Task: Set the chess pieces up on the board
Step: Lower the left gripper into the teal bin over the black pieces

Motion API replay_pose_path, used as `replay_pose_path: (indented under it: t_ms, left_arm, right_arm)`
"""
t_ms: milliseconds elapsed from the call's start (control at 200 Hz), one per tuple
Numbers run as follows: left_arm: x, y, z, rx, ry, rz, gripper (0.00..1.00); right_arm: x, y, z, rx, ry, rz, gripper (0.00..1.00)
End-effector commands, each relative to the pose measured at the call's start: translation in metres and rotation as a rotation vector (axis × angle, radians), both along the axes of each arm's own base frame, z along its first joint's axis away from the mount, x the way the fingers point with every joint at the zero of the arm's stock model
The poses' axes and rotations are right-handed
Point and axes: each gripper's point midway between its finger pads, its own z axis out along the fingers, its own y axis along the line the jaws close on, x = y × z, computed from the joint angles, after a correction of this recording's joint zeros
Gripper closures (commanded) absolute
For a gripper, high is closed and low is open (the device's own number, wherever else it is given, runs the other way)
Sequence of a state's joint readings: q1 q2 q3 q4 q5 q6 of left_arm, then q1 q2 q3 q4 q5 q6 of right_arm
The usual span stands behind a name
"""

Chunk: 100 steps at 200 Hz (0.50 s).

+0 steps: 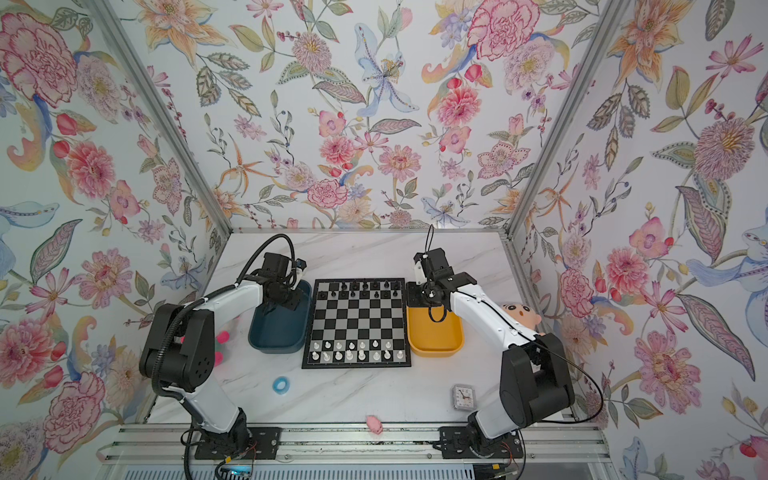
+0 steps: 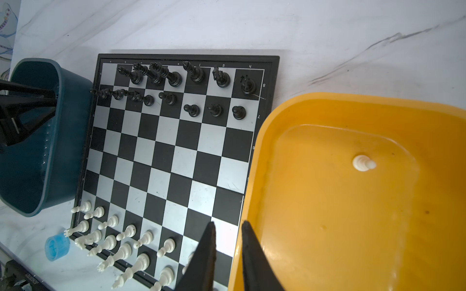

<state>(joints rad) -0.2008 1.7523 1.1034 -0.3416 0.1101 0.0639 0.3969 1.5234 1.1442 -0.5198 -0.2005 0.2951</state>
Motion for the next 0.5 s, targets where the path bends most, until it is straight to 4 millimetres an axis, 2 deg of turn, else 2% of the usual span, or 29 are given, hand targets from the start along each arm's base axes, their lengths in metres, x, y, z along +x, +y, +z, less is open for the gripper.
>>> replay_pose_path:
  t_ms: [0, 495]
  left_arm:
    - [0.005, 0.0, -0.002, -0.017, 0.013, -0.006, 0.65]
    - [-0.001, 0.002, -0.015, -0.014, 0.062, 0.021, 0.66]
  right_arm:
    - [-0.003, -0.002, -0.009, -0.009, 0.029, 0.002, 0.79]
    - [-0.002, -0.001, -0.011, -0.003, 0.03, 0.0, 0.79]
